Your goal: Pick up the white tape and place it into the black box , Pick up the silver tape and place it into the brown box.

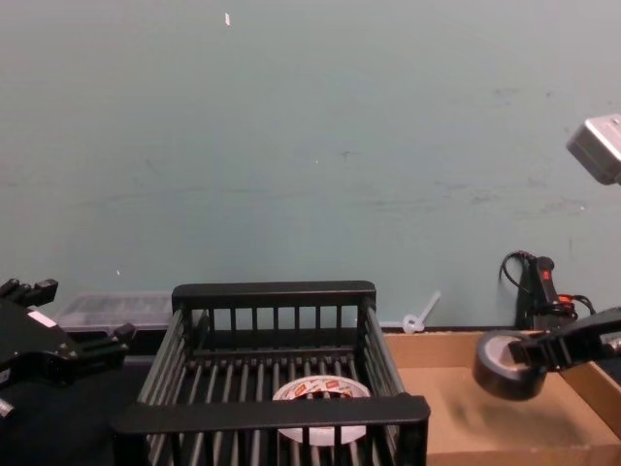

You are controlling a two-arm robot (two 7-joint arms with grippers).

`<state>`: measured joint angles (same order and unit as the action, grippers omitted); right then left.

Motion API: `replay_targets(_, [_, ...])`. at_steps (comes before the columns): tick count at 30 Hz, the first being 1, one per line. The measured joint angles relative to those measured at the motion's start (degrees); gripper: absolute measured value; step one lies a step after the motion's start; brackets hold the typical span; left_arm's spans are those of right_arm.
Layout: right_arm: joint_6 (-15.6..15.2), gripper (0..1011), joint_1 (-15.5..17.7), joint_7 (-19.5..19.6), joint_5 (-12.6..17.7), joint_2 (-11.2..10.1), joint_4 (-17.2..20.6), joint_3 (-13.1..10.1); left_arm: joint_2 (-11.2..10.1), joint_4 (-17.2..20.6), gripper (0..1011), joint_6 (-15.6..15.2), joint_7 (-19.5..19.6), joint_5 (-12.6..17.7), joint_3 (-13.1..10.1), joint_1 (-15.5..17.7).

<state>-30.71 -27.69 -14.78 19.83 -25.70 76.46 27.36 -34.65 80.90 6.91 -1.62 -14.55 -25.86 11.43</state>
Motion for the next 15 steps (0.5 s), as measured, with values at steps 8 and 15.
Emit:
replay_targets(8, [0.0,436,0.1,0.1,0.0,0.0,0.1,0.0,0.0,0.0,1001,0.0,0.0,0.0,0.0,0.0])
replay_targets(15, [-0.1,666,0.1,0.1,0.1,-0.1,0.2,0.0,0.0,0.0,1001,0.0,0.0,0.0,0.0,0.0])
